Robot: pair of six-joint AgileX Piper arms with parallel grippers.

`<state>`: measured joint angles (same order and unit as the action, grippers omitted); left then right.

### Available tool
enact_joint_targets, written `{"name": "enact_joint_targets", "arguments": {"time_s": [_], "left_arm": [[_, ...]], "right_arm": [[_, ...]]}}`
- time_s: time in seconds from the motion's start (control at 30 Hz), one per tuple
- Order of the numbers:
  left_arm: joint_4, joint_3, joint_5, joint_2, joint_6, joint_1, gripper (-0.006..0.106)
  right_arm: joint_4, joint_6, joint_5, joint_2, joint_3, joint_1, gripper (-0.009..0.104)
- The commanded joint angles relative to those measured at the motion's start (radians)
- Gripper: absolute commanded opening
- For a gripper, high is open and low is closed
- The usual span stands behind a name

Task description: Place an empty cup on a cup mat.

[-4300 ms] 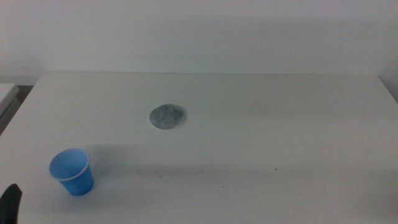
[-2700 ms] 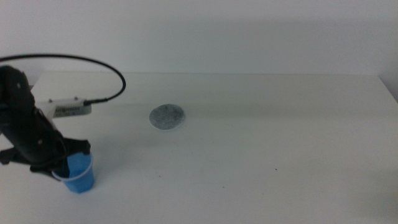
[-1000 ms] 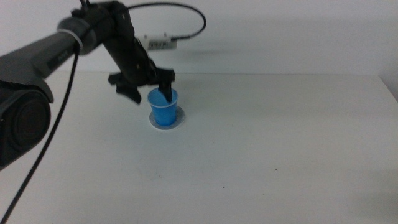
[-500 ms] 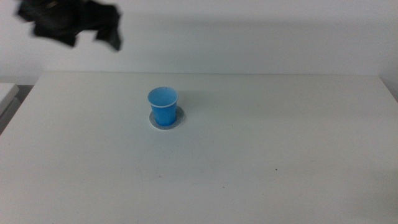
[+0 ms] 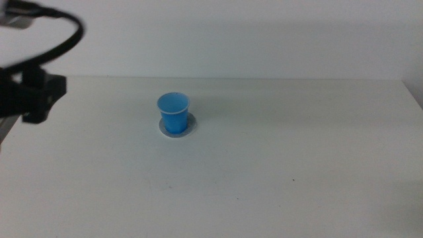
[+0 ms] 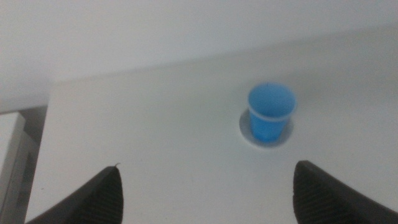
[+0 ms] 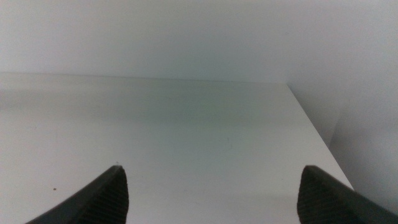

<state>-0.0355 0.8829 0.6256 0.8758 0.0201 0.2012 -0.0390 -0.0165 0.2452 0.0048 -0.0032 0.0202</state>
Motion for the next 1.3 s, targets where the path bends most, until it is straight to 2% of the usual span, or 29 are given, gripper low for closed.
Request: {"name": "enact_joint_targets", "arguments": {"time_s": [0.0,0.2,0.37,0.53,0.7,1.07,1.27], "left_arm": [[-0.02,-0.075,-0.081,-0.077,0.074,-0.004,0.094],[-0.009,-0.341,-0.35,-0.283,0.112,-0.069,0.094],[0.062,-0.602,-0.452,-0.503,0.107,-0.138,0.094],[0.168,-0.762,-0.45,-0.733,-0.007,-0.195,0.094],[0.138,-0.85,-0.452,-0.876,0.034,-0.213,0.094],[0.083,-0.883,-0.476,-0.876,0.049,-0.215,0.094],[0.083,-0.883,-0.479,-0.876,0.05,-0.215,0.094]], "right_arm": [[-0.007,-0.004,-0.007,-0.005,0.003,-0.002,0.093],[-0.007,-0.004,-0.007,-0.005,0.003,-0.002,0.093],[-0.007,-0.004,-0.007,-0.005,0.003,-0.002,0.093],[-0.007,-0.004,-0.007,-0.005,0.003,-0.002,0.093],[-0.007,-0.004,-0.007,-0.005,0.003,-0.002,0.093],[-0.007,-0.004,-0.007,-0.005,0.003,-0.002,0.093],[-0.007,-0.004,-0.007,-0.005,0.003,-0.002,0.093]]}}
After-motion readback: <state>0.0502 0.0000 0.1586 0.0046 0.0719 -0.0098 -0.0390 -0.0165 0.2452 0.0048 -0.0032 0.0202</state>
